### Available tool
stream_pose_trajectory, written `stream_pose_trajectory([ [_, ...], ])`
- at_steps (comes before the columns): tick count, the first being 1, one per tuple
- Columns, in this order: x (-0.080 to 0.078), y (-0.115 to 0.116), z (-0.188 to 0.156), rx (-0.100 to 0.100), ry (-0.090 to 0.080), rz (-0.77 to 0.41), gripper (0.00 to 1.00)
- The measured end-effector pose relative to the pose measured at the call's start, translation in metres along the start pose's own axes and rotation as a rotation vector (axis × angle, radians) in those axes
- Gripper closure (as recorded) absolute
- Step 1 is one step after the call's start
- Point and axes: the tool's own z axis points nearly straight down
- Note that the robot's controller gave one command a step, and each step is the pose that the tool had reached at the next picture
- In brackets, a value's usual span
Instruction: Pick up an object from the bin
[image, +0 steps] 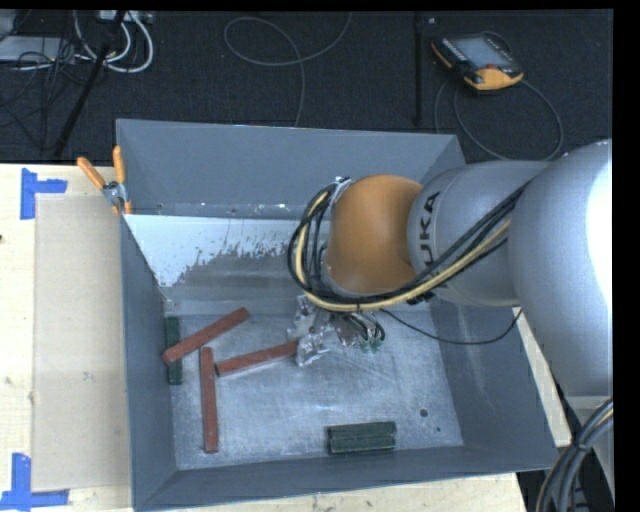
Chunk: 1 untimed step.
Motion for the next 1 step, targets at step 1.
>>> stream_pose_trajectory([
  [1, 0.0006, -0.0176, -0.1931, 0.001, 0.004, -0.048, 1.00],
])
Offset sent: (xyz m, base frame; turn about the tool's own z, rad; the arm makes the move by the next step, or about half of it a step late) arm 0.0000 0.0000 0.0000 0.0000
